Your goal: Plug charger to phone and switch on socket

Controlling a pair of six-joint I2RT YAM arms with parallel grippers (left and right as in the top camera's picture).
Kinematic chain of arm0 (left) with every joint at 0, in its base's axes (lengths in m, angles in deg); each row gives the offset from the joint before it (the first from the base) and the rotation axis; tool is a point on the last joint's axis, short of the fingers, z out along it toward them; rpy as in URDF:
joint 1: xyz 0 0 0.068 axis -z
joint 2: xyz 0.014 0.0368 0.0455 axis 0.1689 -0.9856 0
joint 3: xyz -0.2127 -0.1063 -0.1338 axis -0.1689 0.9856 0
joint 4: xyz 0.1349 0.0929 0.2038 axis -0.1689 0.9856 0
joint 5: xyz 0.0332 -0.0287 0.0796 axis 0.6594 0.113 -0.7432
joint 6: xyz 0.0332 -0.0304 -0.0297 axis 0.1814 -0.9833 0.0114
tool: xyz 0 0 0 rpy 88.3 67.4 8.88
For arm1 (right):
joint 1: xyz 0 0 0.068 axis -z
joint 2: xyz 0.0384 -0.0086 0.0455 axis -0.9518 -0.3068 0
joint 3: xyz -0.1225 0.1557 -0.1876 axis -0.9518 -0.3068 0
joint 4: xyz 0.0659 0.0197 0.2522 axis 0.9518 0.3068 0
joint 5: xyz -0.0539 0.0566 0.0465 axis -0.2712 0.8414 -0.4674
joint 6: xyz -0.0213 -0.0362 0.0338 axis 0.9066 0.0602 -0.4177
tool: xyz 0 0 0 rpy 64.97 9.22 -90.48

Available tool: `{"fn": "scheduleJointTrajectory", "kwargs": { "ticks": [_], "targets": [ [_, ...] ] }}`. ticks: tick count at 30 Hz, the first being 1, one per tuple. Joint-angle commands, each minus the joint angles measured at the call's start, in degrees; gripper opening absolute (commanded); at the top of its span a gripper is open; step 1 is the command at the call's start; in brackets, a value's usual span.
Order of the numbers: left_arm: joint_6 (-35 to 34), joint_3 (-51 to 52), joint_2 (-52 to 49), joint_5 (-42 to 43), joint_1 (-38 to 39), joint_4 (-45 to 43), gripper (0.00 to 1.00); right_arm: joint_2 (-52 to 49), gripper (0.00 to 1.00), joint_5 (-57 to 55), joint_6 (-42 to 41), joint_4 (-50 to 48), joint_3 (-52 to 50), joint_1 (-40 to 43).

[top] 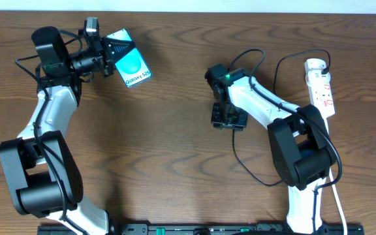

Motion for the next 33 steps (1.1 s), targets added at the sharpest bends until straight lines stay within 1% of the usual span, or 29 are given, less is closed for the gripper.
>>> {"fn": "scheduleJointTrajectory", "kwargs": {
  "ticks": [1, 3, 5, 8, 12, 18, 19, 21, 24, 26, 33],
  "targets": [
    [0.2, -0.1, 0.3, 1.3, 0.0, -0.5, 0.07, -1.6, 0.34, -2.7, -1.0, -0.3, -0.8, 0.5],
    [0.2, -0.1, 0.3, 1.3, 0.0, -0.5, 0.07, -1.6, 0.27, -2.7, -1.0, -0.3, -0.9, 0.5],
    [0.2, -0.1, 0.3, 1.3, 0.0, -0.5, 0.07, -1.6, 0.24, -2.7, -1.0, -0.4, -0.8, 0.5],
    [0.2, -0.1, 0.3, 1.3, 0.0, -0.5, 0.07, -1.6, 0.14, -2.7, -1.0, -0.5, -0.9, 0.5],
    [0.2, -0.1, 0.3, 1.3, 0.0, -0.5, 0.07, -1.6, 0.05, -2.7, -1.0, -0.5, -0.9, 0.5],
    [0.2, -0.1, 0.3, 1.3, 0.0, -0.5, 0.07, -1.6, 0.05, -2.2, -1.0, -0.5, -0.9, 0.5],
    [0.2, -0.1, 0.3, 1.3, 0.0, -0.5, 0.07, -1.6, 0.07, -2.1, -1.0, -0.5, -0.9, 0.5],
    [0.2, -0.1, 0.3, 1.3, 0.0, -0.5, 0.07, -1.6, 0.18, -2.0, -1.0, -0.4, -0.9, 0.5],
    [0.2, -0.1, 0.3, 1.3, 0.0, -0.5, 0.07, -1.6, 0.25, -1.8, -1.0, 0.1, -0.9, 0.5],
    [0.2, -0.1, 0.3, 1.3, 0.0, -0.5, 0.07, -1.6, 0.26, -1.8, -1.0, 0.2, -0.9, 0.3],
    [0.2, -0.1, 0.3, 1.3, 0.0, -0.5, 0.07, -1.6, 0.26, -0.5, -1.1, 0.3, -0.9, -0.7]
  ]
}}
